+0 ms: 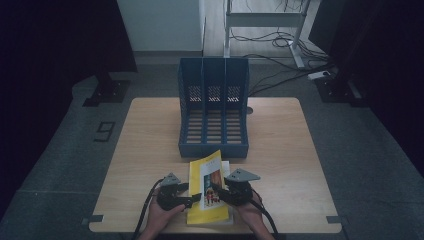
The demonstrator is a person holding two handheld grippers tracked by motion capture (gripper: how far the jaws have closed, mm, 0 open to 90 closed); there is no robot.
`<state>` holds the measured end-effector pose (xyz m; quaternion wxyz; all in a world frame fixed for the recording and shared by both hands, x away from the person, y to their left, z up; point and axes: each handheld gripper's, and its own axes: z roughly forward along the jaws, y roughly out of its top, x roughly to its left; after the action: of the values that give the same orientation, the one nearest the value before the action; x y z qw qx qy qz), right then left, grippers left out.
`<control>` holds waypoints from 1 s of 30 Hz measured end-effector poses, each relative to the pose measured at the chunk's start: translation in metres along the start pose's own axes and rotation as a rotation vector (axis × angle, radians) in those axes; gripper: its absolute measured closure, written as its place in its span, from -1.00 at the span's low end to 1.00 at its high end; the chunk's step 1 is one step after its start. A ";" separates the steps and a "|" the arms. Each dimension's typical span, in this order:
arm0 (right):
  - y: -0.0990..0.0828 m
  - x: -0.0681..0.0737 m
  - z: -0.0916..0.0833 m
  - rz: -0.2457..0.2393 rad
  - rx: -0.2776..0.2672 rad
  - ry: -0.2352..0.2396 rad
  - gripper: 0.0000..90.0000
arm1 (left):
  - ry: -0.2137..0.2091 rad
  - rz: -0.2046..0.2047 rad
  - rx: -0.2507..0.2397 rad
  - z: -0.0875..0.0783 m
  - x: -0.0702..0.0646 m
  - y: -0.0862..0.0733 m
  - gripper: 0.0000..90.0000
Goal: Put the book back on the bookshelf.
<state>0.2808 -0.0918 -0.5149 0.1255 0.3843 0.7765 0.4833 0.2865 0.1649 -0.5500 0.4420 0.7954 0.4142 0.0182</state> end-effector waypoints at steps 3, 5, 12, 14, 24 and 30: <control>0.000 0.000 0.000 -0.012 0.007 -0.003 0.30 | -0.002 -0.001 -0.001 0.000 0.000 0.000 -0.47; 0.000 -0.001 0.000 -0.019 0.018 -0.029 0.28 | -0.006 -0.004 -0.003 0.000 0.001 0.000 -0.47; -0.005 -0.015 0.004 0.063 0.029 0.011 0.31 | -0.001 0.000 0.000 0.000 0.000 0.000 -0.47; -0.005 -0.016 0.006 0.067 0.034 0.015 0.32 | -0.001 0.000 0.000 0.000 0.000 0.000 -0.47; -0.007 -0.023 0.009 0.057 0.048 0.014 0.31 | -0.001 0.001 0.000 0.000 0.000 0.000 -0.47; -0.006 -0.028 0.007 0.092 0.041 0.028 0.32 | -0.004 0.000 -0.001 0.000 0.001 0.000 -0.47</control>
<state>0.3005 -0.1085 -0.5283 0.0844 0.4151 0.7696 0.4778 0.2869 0.1652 -0.5501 0.4432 0.7954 0.4131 0.0170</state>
